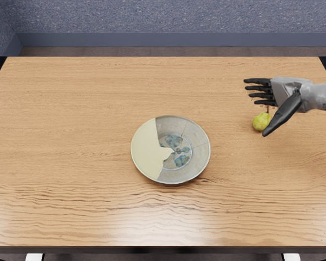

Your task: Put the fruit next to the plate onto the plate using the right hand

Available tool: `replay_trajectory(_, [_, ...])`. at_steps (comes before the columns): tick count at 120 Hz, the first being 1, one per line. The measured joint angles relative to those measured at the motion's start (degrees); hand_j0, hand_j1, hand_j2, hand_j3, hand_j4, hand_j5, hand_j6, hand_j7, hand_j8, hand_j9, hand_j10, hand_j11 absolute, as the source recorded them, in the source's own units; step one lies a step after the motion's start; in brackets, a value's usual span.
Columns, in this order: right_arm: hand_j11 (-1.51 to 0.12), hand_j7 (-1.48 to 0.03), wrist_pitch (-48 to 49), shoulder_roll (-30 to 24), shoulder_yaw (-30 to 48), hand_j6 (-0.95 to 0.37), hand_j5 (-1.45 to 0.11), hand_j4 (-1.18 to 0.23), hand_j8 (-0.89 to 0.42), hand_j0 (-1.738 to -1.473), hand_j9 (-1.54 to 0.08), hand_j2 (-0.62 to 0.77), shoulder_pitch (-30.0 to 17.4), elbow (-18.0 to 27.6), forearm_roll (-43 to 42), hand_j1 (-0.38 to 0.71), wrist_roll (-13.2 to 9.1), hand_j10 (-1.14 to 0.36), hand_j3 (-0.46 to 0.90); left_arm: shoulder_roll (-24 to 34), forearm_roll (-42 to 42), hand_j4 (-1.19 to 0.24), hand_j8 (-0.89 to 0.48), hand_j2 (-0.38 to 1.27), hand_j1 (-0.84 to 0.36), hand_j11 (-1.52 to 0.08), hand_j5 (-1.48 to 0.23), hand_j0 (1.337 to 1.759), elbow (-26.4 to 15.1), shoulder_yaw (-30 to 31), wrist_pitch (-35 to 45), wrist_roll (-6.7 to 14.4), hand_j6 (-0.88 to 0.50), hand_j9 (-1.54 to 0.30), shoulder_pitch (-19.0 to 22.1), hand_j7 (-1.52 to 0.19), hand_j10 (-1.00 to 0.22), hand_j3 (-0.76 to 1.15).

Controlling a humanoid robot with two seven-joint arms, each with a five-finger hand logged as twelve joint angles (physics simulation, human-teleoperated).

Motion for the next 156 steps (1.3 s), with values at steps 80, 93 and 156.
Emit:
replay_trajectory(80, [0.00,0.00,-25.83,10.48,-3.50,0.00,0.00,0.00,0.00,-1.658,0.00,0.00,4.54,3.12,-31.21,-0.35,-17.98,0.00,0.00,0.00,0.00,0.00,0.01,0.00,0.35,0.00,0.00,1.658,0.00,0.00,0.00,0.00,0.01,0.00,0.00,0.00,0.00,0.00])
replay_trajectory(93, [0.00,0.00,-29.83,12.15,-4.61,-0.01,0.00,0.00,0.00,-1.658,0.00,0.00,3.59,2.97,-33.42,-0.35,-18.07,0.00,0.00,0.00,0.00,0.00,0.01,0.00,0.35,0.00,0.00,1.658,0.00,0.00,0.00,0.00,0.01,0.00,0.00,0.00,0.00,0.00])
replay_trajectory(156, [0.00,0.00,-31.25,16.99,-5.21,0.00,0.00,0.00,0.00,-1.658,0.00,0.00,0.60,-4.73,-30.86,-0.35,-18.12,0.00,0.00,0.00,0.00,0.00,0.01,0.00,0.35,0.00,0.00,1.658,0.00,0.00,0.00,0.00,0.01,0.00,0.00,0.00,0.00,0.00])
